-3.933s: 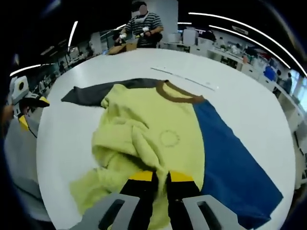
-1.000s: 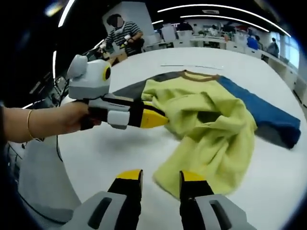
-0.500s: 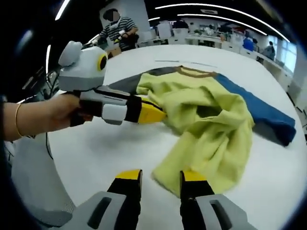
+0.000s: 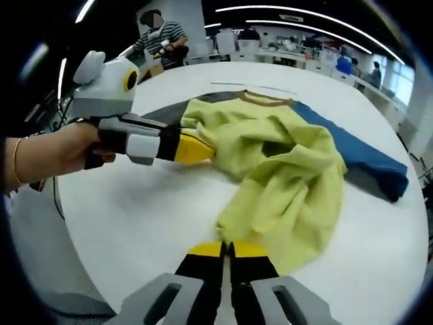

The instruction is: Fold the garment on the visible template until the final outline fits inside the template.

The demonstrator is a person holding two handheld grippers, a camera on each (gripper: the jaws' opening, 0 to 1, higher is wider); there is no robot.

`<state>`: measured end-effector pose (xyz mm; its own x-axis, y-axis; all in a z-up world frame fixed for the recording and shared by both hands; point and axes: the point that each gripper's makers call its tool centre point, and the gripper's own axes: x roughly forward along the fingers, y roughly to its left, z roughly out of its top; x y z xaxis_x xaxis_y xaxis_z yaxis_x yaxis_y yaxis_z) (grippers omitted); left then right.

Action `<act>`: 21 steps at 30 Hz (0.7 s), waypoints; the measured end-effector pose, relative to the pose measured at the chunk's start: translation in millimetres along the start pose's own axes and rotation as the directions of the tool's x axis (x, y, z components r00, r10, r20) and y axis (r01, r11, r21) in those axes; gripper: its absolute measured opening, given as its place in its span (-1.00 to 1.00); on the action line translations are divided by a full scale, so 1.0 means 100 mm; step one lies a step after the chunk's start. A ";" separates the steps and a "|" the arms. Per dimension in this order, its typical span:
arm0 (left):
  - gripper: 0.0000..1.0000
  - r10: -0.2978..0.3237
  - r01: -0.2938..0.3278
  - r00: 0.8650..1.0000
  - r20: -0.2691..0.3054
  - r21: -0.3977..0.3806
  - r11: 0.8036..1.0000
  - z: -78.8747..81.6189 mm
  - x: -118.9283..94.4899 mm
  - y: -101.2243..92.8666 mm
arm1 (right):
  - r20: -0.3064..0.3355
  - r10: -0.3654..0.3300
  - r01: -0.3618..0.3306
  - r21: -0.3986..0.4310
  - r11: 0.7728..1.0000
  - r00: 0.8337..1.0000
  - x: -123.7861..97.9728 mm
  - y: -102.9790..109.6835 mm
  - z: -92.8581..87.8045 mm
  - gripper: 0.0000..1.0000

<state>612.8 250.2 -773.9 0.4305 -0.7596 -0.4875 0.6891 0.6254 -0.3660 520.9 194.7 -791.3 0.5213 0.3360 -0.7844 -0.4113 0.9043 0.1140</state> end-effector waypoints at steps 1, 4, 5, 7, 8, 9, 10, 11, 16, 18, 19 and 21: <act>-1.00 -0.001 0.001 1.000 0.000 -0.001 1.000 0.00 -0.01 0.00 | 0.008 0.009 -0.009 0.004 1.000 1.000 -0.02 0.00 0.01 -1.00; -1.00 -0.001 0.001 1.000 0.000 -0.002 1.000 0.01 -0.06 -0.01 | 0.020 0.028 -0.028 -0.001 1.000 0.999 -0.07 0.00 0.04 -1.00; -1.00 0.000 0.000 1.000 0.001 -0.002 1.000 0.02 -0.07 -0.02 | 0.023 0.040 -0.039 -0.010 0.999 0.999 -0.09 0.00 0.05 -1.00; -1.00 0.004 -0.004 1.000 0.009 -0.005 1.000 0.04 -0.12 -0.02 | 0.031 0.055 -0.055 -0.017 0.998 0.998 -0.13 0.00 0.06 -1.00; -1.00 0.004 -0.004 1.000 0.014 -0.005 1.000 0.06 -0.14 -0.02 | 0.041 0.074 -0.073 -0.023 0.997 0.996 -0.17 0.01 0.08 -1.00; -1.00 0.005 -0.004 1.000 0.020 -0.007 1.000 0.07 -0.17 -0.03 | 0.052 0.096 -0.094 -0.035 0.995 0.994 -0.20 0.03 0.10 -1.00; -1.00 0.005 -0.005 1.000 0.022 -0.008 1.000 0.08 -0.18 -0.03 | 0.058 0.103 -0.101 -0.036 0.994 0.993 -0.23 0.02 0.11 -1.00; -1.00 0.005 -0.005 1.000 0.029 -0.008 1.000 0.10 -0.22 -0.04 | 0.062 0.109 -0.107 -0.036 0.994 0.992 -0.25 0.01 0.12 -1.00; -1.00 0.021 -0.021 0.999 0.050 -0.008 1.000 0.16 -0.37 -0.05 | 0.071 0.157 -0.152 -0.064 0.986 0.985 -0.42 -0.03 0.13 -1.00; -1.00 0.034 -0.034 0.998 0.053 -0.004 0.999 0.18 -0.43 -0.04 | 0.063 0.165 -0.159 -0.094 0.983 0.984 -0.47 -0.06 0.13 -1.00; -1.00 0.037 -0.037 0.998 0.057 -0.005 0.999 0.19 -0.46 -0.03 | 0.061 0.170 -0.163 -0.107 0.981 0.984 -0.50 -0.07 0.13 -1.00; -1.00 0.044 -0.044 0.996 0.072 -0.006 0.999 0.22 -0.54 -0.04 | 0.059 0.183 -0.174 -0.124 0.977 0.981 -0.56 -0.10 0.14 -1.00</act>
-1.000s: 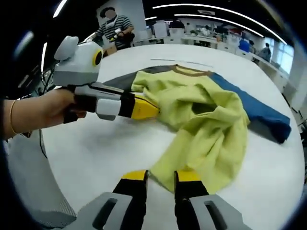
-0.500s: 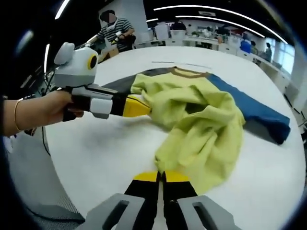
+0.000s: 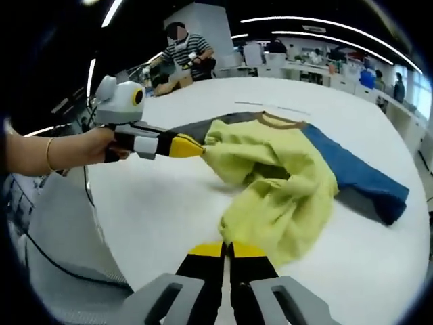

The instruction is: Fold the garment on the visible template until the final outline fits inside the template.

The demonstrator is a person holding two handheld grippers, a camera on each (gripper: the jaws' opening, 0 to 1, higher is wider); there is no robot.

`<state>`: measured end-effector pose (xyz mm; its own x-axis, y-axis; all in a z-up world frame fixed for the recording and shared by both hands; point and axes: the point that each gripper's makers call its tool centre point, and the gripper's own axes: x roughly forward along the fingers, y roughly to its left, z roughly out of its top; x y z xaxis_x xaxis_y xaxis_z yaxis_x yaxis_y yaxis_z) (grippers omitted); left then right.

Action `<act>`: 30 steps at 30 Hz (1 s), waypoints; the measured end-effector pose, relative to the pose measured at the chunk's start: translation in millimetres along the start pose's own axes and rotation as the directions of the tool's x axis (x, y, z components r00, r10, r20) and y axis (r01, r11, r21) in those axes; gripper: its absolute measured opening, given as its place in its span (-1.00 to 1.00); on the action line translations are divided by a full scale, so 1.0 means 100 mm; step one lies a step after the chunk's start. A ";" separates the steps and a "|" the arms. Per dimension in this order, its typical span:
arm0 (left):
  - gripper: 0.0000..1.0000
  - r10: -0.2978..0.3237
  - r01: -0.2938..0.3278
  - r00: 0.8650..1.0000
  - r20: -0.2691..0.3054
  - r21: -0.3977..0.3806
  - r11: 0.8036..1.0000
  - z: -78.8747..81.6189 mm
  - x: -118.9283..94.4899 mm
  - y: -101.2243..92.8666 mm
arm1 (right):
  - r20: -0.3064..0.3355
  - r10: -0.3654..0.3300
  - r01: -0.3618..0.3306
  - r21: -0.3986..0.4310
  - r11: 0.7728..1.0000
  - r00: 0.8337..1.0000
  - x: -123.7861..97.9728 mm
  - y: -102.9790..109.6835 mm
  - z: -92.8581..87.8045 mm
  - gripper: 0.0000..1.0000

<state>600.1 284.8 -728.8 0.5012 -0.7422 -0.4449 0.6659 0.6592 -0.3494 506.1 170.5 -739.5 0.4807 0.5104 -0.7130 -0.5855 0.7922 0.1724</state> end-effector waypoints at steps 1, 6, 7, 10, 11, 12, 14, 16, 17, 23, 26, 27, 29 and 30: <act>-1.00 0.003 -0.003 1.000 0.007 0.000 1.000 0.02 -0.05 0.00 | 0.000 0.007 -0.007 -0.006 1.000 1.000 -0.03 -0.01 0.00 -1.00; -1.00 0.021 -0.021 0.999 0.036 -0.002 1.000 0.10 -0.24 0.01 | 0.010 0.047 -0.048 0.007 0.999 0.999 -0.19 -0.08 0.02 -1.00; -1.00 0.025 -0.025 0.999 0.040 -0.003 1.000 0.11 -0.29 0.02 | 0.012 0.048 -0.048 0.009 0.999 0.999 -0.20 -0.10 0.01 -1.00; -1.00 0.038 -0.038 0.998 0.044 0.000 0.999 0.12 -0.39 0.03 | 0.017 0.050 -0.050 0.006 0.999 0.999 -0.25 -0.16 0.00 -1.00; -1.00 0.040 -0.040 0.998 0.045 0.002 0.999 0.12 -0.44 0.03 | 0.019 0.050 -0.050 0.003 0.999 0.999 -0.28 -0.18 0.00 -1.00; -1.00 0.042 -0.042 0.998 0.046 0.003 0.999 0.11 -0.46 0.03 | 0.021 0.052 -0.052 0.004 0.999 0.998 -0.29 -0.19 0.00 -1.00; -1.00 0.046 -0.047 0.998 0.049 0.007 0.999 0.12 -0.53 0.03 | 0.028 0.063 -0.063 0.001 0.998 0.998 -0.33 -0.21 0.00 -1.00; -1.00 0.051 -0.052 0.997 0.055 0.006 0.999 0.12 -0.60 0.03 | 0.033 0.069 -0.069 -0.003 0.998 0.997 -0.36 -0.22 0.00 -1.00; -1.00 0.055 -0.055 0.997 0.057 0.004 0.998 0.12 -0.63 0.03 | 0.033 0.070 -0.070 -0.007 0.998 0.997 -0.37 -0.23 0.00 -1.00; -1.00 0.077 -0.076 0.994 0.073 -0.006 0.997 0.14 -0.86 0.05 | 0.038 0.049 -0.048 -0.034 0.998 0.998 -0.43 -0.30 -0.04 -1.00; -1.00 0.082 -0.082 0.993 0.081 -0.008 0.997 0.14 -0.97 0.05 | 0.038 0.044 -0.042 -0.039 0.998 0.998 -0.46 -0.32 -0.07 -1.00; -1.00 0.084 -0.084 0.993 0.082 -0.009 0.996 0.13 -1.02 0.05 | 0.038 0.044 -0.042 -0.038 0.998 0.998 -0.46 -0.33 -0.08 -1.00; -1.00 0.087 -0.086 0.993 0.080 -0.011 0.996 0.11 -1.08 0.05 | 0.030 0.046 -0.044 -0.046 0.998 0.998 -0.47 -0.32 -0.10 -1.00; -1.00 0.088 -0.087 0.993 0.079 -0.012 0.996 0.10 -1.11 0.05 | 0.025 0.045 -0.044 -0.050 0.998 0.999 -0.47 -0.32 -0.11 -1.00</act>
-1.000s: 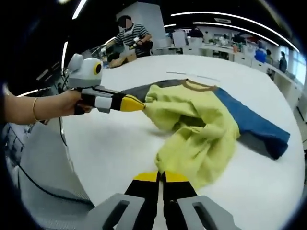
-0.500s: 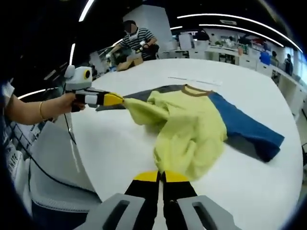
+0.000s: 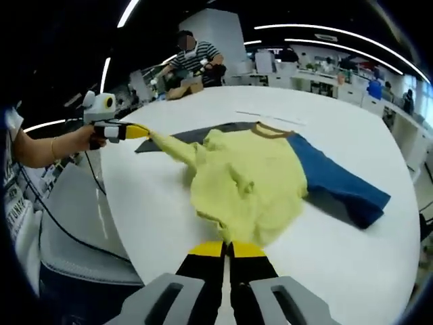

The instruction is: Fold the garment on the visible template until the final outline fits inside the template.

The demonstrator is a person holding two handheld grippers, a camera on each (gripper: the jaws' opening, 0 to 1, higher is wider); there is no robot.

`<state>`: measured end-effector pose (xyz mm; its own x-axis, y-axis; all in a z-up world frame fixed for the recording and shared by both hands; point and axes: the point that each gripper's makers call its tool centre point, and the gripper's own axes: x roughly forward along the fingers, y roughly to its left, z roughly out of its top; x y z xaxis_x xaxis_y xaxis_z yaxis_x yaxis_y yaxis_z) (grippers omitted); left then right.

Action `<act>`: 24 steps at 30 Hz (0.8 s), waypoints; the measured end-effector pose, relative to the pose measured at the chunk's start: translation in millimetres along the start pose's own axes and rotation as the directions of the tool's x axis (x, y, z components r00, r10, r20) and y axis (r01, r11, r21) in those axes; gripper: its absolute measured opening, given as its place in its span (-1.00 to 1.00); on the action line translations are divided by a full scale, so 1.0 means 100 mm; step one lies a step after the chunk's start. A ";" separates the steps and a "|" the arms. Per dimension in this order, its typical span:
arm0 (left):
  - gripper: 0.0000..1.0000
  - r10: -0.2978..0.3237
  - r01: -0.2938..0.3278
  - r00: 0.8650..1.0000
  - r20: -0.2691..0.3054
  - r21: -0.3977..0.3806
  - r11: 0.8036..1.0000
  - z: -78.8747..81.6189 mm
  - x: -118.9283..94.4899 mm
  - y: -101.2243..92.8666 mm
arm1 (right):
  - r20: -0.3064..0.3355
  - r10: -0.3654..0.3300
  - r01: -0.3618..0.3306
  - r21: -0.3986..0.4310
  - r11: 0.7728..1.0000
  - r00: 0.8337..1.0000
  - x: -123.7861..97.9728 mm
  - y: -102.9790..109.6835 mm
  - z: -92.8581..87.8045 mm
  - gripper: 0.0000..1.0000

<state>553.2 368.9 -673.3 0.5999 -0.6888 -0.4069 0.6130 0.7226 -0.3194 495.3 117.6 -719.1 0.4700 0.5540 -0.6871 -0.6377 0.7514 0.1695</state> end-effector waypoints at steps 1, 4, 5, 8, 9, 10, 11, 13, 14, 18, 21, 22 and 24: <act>-1.00 0.001 -0.001 1.000 -0.002 -0.003 1.000 -0.02 -0.03 -0.01 | -0.007 0.000 0.000 -0.005 1.000 1.000 0.00 0.00 -0.02 -1.00; -1.00 -0.002 0.002 1.000 -0.008 -0.008 1.000 -0.06 -0.11 -0.05 | -0.010 0.001 -0.001 -0.011 1.000 1.000 -0.02 0.01 -0.03 -1.00; -1.00 -0.002 0.002 1.000 -0.012 -0.005 1.000 -0.08 -0.13 -0.07 | -0.009 0.003 -0.003 -0.011 1.000 1.000 -0.03 0.01 -0.03 -1.00; -1.00 0.002 -0.001 1.000 -0.029 0.014 1.000 -0.14 -0.20 -0.12 | 0.011 0.026 -0.026 0.009 1.000 1.000 -0.05 0.04 0.00 -1.00; -1.00 0.003 -0.002 1.000 -0.031 0.017 1.000 -0.16 -0.22 -0.13 | 0.018 0.031 -0.032 0.017 0.999 0.999 -0.07 0.04 0.01 -1.00; -1.00 0.006 -0.005 0.999 -0.034 0.018 1.000 -0.18 -0.25 -0.14 | 0.019 0.033 -0.033 0.018 0.999 0.999 -0.08 0.03 0.01 -1.00; -1.00 0.007 -0.007 0.999 -0.037 0.016 1.000 -0.20 -0.26 -0.14 | 0.019 0.034 -0.035 0.018 0.999 0.999 -0.09 0.03 0.02 -1.00; -1.00 0.013 -0.012 0.999 -0.040 0.009 1.000 -0.24 -0.30 -0.15 | 0.018 0.036 -0.036 0.016 0.999 0.999 -0.10 0.01 0.01 -1.00; -1.00 0.014 -0.014 0.999 -0.043 0.004 1.000 -0.26 -0.31 -0.15 | 0.020 0.036 -0.036 0.020 0.999 0.999 -0.11 0.01 0.01 -1.00; -1.00 0.016 -0.016 0.999 -0.050 0.012 1.000 -0.32 -0.38 -0.23 | 0.033 0.058 -0.059 0.028 0.998 0.998 -0.15 0.03 -0.01 -1.00; -1.00 0.022 -0.021 0.999 -0.049 0.018 1.000 -0.36 -0.45 -0.28 | 0.036 0.066 -0.067 0.023 0.997 0.997 -0.18 0.04 -0.04 -1.00; -1.00 0.025 -0.024 0.998 -0.049 0.018 1.000 -0.37 -0.46 -0.28 | 0.038 0.069 -0.070 0.016 0.997 0.997 -0.19 0.04 -0.05 -1.00; -1.00 0.035 -0.033 0.998 -0.050 0.023 0.999 -0.39 -0.50 -0.29 | 0.037 0.075 -0.075 -0.001 0.997 0.997 -0.20 0.04 -0.07 -1.00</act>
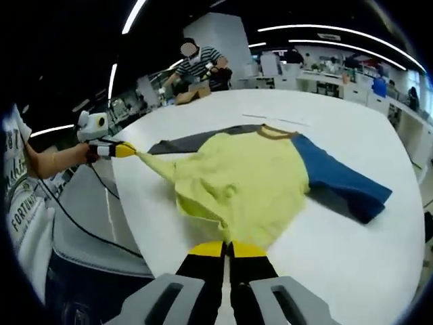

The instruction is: Fold the garment on the visible template until the final outline fits inside the template.

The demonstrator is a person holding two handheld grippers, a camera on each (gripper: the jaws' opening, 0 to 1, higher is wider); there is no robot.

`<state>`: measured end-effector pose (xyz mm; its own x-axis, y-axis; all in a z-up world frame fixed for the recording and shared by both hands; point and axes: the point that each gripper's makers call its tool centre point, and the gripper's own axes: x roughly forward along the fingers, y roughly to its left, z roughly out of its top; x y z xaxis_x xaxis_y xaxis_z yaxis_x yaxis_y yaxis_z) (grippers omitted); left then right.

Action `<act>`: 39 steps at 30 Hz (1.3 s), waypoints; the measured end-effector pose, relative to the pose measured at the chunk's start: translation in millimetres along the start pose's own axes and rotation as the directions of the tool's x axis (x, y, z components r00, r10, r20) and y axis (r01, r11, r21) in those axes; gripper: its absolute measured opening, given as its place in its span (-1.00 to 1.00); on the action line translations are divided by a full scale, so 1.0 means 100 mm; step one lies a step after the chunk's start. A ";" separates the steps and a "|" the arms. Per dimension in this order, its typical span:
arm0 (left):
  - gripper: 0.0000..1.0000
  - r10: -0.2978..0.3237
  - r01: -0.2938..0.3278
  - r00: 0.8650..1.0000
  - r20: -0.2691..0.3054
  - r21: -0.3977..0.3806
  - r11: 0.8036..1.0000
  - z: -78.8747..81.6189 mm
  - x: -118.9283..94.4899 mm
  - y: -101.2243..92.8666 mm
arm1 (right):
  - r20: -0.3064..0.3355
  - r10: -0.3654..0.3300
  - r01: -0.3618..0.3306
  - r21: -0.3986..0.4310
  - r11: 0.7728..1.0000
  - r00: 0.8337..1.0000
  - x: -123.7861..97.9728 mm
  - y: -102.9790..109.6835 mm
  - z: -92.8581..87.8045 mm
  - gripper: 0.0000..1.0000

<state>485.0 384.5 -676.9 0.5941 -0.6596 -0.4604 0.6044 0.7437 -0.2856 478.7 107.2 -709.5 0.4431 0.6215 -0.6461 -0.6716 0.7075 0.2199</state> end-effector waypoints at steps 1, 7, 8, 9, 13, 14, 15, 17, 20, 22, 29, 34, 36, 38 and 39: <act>-1.00 0.005 -0.005 1.000 -0.001 0.003 1.000 -0.01 -0.01 0.00 | 0.000 0.003 -0.003 -0.006 1.000 1.000 0.00 0.00 0.00 -1.00; -1.00 0.043 -0.043 0.999 -0.008 -0.003 0.999 -0.09 -0.10 -0.01 | -0.015 0.013 -0.013 -0.053 0.999 1.000 -0.04 0.03 -0.10 -1.00; -1.00 0.058 -0.058 0.998 -0.011 0.001 0.998 -0.12 -0.12 0.00 | -0.021 0.010 -0.011 -0.060 0.998 1.000 -0.06 0.02 -0.12 -1.00; -1.00 0.064 -0.064 0.998 -0.013 0.004 0.998 -0.13 -0.12 0.00 | -0.024 0.007 -0.009 -0.061 0.998 1.000 -0.06 0.02 -0.14 -1.00; -1.00 0.084 -0.084 0.996 -0.032 0.004 0.996 -0.23 -0.17 0.02 | -0.032 -0.011 0.009 -0.062 0.998 0.999 -0.09 -0.04 -0.22 -1.00; -1.00 0.097 -0.097 0.994 -0.043 -0.001 0.995 -0.27 -0.18 0.04 | -0.034 -0.014 0.012 -0.060 0.998 0.999 -0.10 -0.06 -0.25 -1.00; -1.00 0.101 -0.101 0.993 -0.053 -0.001 0.995 -0.30 -0.18 0.05 | -0.037 -0.018 0.016 -0.055 0.998 0.999 -0.10 -0.08 -0.26 -1.00; -1.00 0.114 -0.114 0.991 -0.068 0.004 0.993 -0.35 -0.20 0.07 | -0.041 -0.022 0.020 -0.053 0.998 0.999 -0.11 -0.11 -0.31 -1.00; -1.00 0.124 -0.125 0.988 -0.088 -0.007 0.992 -0.43 -0.21 0.09 | -0.042 -0.019 0.016 -0.058 0.998 0.999 -0.10 -0.10 -0.36 -1.00; -1.00 0.131 -0.132 0.985 -0.111 -0.002 0.991 -0.51 -0.20 0.09 | -0.046 -0.013 0.010 -0.063 0.998 0.999 -0.08 -0.09 -0.41 -1.00; -1.00 0.150 -0.145 0.967 -0.204 0.039 0.989 -0.81 -0.16 0.13 | -0.074 0.000 -0.007 -0.091 0.996 0.997 0.01 -0.08 -0.61 -1.00; -1.00 0.156 -0.151 0.955 -0.252 0.042 0.988 -0.98 -0.15 0.21 | -0.100 -0.004 -0.005 -0.088 0.996 0.995 0.02 -0.10 -0.73 -1.00; -1.00 0.166 -0.160 0.950 -0.263 0.044 0.986 -1.03 -0.15 0.24 | -0.106 -0.004 -0.004 -0.077 0.997 0.994 0.03 -0.11 -0.76 -1.00; -1.00 0.161 -0.158 0.948 -0.273 0.032 0.987 -1.07 -0.14 0.25 | -0.117 -0.007 0.000 -0.059 0.998 0.993 0.02 -0.12 -0.79 -1.00; -0.99 0.155 -0.157 0.948 -0.279 0.018 0.987 -1.09 -0.14 0.24 | -0.129 -0.006 0.000 -0.049 0.999 0.992 0.01 -0.12 -0.81 -0.97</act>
<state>433.4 423.8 -768.7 0.5091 -0.4793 -0.7149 0.5132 0.8358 -0.1950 438.6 72.4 -772.3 0.3671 0.5686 -0.7361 -0.7003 0.6898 0.1836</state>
